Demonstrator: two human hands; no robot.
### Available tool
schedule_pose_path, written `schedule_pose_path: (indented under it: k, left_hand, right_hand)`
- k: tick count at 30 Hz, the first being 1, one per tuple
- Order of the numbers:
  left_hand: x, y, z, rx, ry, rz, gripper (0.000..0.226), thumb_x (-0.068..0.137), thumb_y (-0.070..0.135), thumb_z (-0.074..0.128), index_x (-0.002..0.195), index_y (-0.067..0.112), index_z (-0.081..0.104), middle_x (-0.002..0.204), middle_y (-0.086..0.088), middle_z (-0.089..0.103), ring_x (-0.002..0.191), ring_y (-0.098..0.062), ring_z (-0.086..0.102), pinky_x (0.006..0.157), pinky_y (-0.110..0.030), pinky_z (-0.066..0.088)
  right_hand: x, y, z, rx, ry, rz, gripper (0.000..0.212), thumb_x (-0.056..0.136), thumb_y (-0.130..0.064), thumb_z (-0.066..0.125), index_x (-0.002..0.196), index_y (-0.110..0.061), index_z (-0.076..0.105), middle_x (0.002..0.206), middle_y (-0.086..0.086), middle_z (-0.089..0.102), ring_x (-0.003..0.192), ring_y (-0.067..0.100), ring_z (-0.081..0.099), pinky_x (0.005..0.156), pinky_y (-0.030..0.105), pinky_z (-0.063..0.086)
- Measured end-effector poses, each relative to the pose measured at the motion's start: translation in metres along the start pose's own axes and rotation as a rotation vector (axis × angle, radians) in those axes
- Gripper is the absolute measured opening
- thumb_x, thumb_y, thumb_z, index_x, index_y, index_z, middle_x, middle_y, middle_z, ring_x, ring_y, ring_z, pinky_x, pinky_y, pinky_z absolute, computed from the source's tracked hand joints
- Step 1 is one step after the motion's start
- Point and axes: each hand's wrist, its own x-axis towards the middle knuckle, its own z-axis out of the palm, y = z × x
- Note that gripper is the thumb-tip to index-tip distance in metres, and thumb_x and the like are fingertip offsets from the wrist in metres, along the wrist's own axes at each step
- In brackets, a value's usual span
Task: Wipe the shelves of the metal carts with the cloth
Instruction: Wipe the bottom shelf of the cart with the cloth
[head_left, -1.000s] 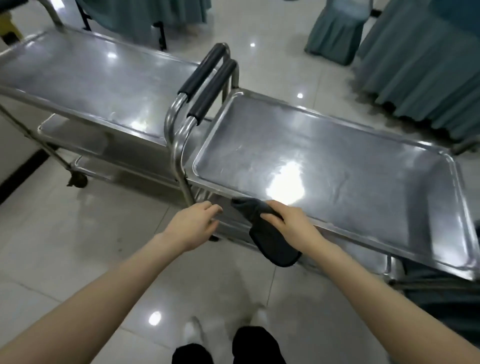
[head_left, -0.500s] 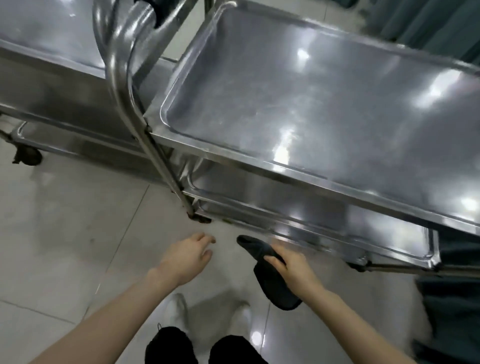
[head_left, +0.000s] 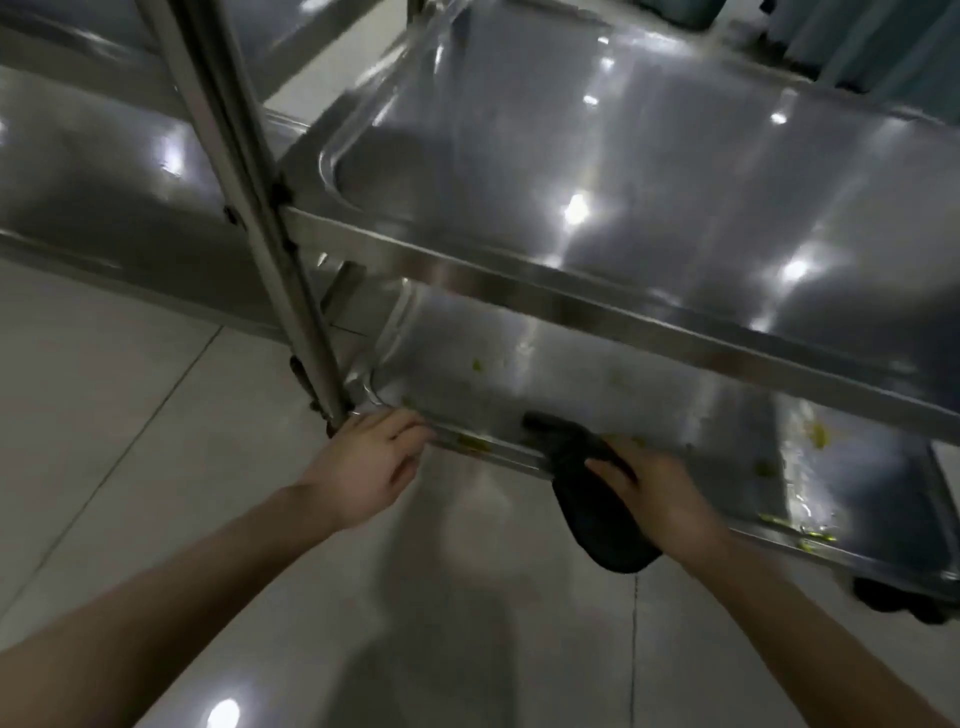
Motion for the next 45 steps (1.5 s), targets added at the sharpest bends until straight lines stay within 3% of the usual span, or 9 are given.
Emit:
schedule_pose_path:
  k: [3, 10, 14, 17, 21, 25, 30, 37, 45]
  left_hand:
    - [0.004, -0.019, 0.035, 0.065, 0.058, 0.035, 0.035, 0.088, 0.019, 0.063, 0.122, 0.012, 0.064, 0.124, -0.006, 0.061, 0.109, -0.030, 0.059, 0.092, -0.043, 0.048]
    - [-0.012, -0.030, 0.049, 0.064, 0.119, -0.072, 0.041, 0.092, 0.030, 0.047, 0.125, 0.013, 0.063, 0.126, -0.006, 0.060, 0.114, -0.031, 0.056, 0.095, -0.045, 0.046]
    - [-0.014, -0.028, 0.055, 0.069, 0.143, -0.085, 0.042, 0.091, 0.030, 0.044, 0.123, 0.011, 0.064, 0.122, -0.007, 0.061, 0.109, -0.032, 0.056, 0.092, -0.046, 0.046]
    - [-0.014, -0.034, 0.060, 0.082, 0.180, -0.043, 0.039, 0.091, 0.028, 0.047, 0.121, 0.010, 0.064, 0.120, -0.008, 0.062, 0.107, -0.033, 0.057, 0.092, -0.047, 0.047]
    - [-0.017, -0.035, 0.063, 0.074, 0.221, -0.023, 0.037, 0.092, 0.025, 0.049, 0.123, 0.010, 0.063, 0.121, -0.008, 0.061, 0.108, -0.032, 0.056, 0.093, -0.045, 0.045]
    - [-0.017, -0.037, 0.068, 0.057, 0.273, -0.004, 0.038, 0.094, 0.026, 0.048, 0.124, 0.009, 0.063, 0.120, -0.008, 0.062, 0.107, -0.032, 0.057, 0.096, -0.045, 0.044]
    - [-0.013, -0.051, 0.078, 0.051, 0.323, 0.037, 0.036, 0.094, 0.023, 0.050, 0.125, 0.009, 0.064, 0.121, -0.012, 0.061, 0.107, -0.033, 0.057, 0.100, -0.054, 0.041]
    - [-0.004, -0.053, 0.075, -0.027, 0.390, 0.004, 0.034, 0.093, 0.018, 0.046, 0.116, 0.007, 0.068, 0.111, -0.008, 0.065, 0.097, -0.031, 0.060, 0.090, -0.043, 0.045]
    - [-0.004, -0.061, 0.076, -0.067, 0.394, 0.053, 0.033, 0.095, 0.018, 0.046, 0.116, 0.004, 0.069, 0.110, -0.013, 0.063, 0.097, -0.032, 0.058, 0.091, -0.041, 0.047]
  right_hand:
    - [0.013, 0.009, 0.028, -0.139, 0.132, -0.017, 0.027, 0.098, -0.027, 0.055, 0.115, -0.009, 0.064, 0.099, 0.019, 0.069, 0.089, 0.037, 0.064, 0.073, 0.039, 0.048]
    - [0.005, -0.004, 0.054, 0.062, 0.504, 0.047, 0.027, 0.101, -0.024, 0.050, 0.122, -0.011, 0.061, 0.087, 0.015, 0.069, 0.072, 0.027, 0.060, 0.059, 0.033, 0.038]
    - [0.001, -0.002, 0.059, -0.133, 0.540, -0.033, 0.030, 0.099, -0.018, 0.053, 0.127, -0.008, 0.060, 0.097, 0.018, 0.068, 0.080, 0.034, 0.063, 0.064, 0.038, 0.047]
    - [0.008, 0.001, 0.084, -0.276, 0.377, -0.058, 0.032, 0.100, -0.020, 0.053, 0.130, -0.011, 0.059, 0.116, 0.015, 0.066, 0.105, 0.035, 0.062, 0.080, 0.039, 0.047]
    - [0.021, 0.006, 0.118, -0.303, 0.157, -0.104, 0.044, 0.103, -0.031, 0.047, 0.144, -0.017, 0.046, 0.151, -0.001, 0.043, 0.144, 0.018, 0.031, 0.120, 0.037, 0.017]
    - [0.028, 0.011, 0.133, -0.498, 0.186, -0.330, 0.045, 0.101, -0.037, 0.049, 0.142, -0.020, 0.051, 0.149, -0.002, 0.046, 0.140, 0.021, 0.040, 0.120, 0.041, 0.015]
    - [0.082, 0.007, 0.143, -0.521, 0.139, -0.233, 0.067, 0.097, -0.062, 0.002, 0.155, -0.030, 0.013, 0.162, -0.009, 0.006, 0.150, 0.011, 0.001, 0.119, 0.032, -0.009]
    - [0.180, 0.028, 0.108, -0.515, 0.120, -0.076, 0.056, 0.105, -0.042, 0.020, 0.157, -0.022, 0.009, 0.165, 0.002, 0.002, 0.151, 0.021, 0.002, 0.119, 0.044, 0.002]
    - [0.086, 0.020, 0.137, -0.522, 0.011, -0.322, 0.061, 0.092, -0.061, -0.009, 0.149, -0.042, -0.013, 0.155, -0.022, -0.023, 0.144, 0.003, -0.024, 0.117, 0.032, -0.017]
